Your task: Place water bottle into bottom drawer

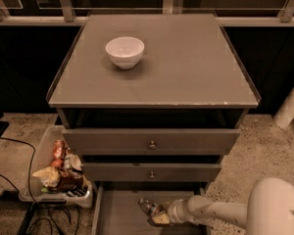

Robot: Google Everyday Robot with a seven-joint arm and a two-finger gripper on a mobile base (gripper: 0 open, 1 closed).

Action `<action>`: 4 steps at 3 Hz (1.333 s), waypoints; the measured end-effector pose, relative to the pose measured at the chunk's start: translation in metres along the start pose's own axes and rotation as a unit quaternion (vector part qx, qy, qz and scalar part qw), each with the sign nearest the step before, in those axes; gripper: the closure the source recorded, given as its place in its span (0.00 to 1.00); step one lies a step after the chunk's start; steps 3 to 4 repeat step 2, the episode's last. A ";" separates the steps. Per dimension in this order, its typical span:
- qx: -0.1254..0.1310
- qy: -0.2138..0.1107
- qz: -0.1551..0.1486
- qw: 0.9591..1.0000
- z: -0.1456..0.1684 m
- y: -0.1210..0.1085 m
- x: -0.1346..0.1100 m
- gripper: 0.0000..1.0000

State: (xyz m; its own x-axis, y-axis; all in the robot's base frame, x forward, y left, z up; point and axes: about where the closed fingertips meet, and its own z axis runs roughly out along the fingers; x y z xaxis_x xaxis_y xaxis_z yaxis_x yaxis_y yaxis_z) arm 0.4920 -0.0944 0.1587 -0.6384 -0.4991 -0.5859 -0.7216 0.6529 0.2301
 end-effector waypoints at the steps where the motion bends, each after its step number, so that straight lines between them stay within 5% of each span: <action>1: 0.000 0.000 0.000 1.000 0.000 0.000 0.000 0.00; 4: 0.000 0.000 0.000 1.000 0.000 0.000 0.000 0.00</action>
Offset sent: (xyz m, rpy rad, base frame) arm 0.0000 0.0000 0.0000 0.0000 0.0000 0.0000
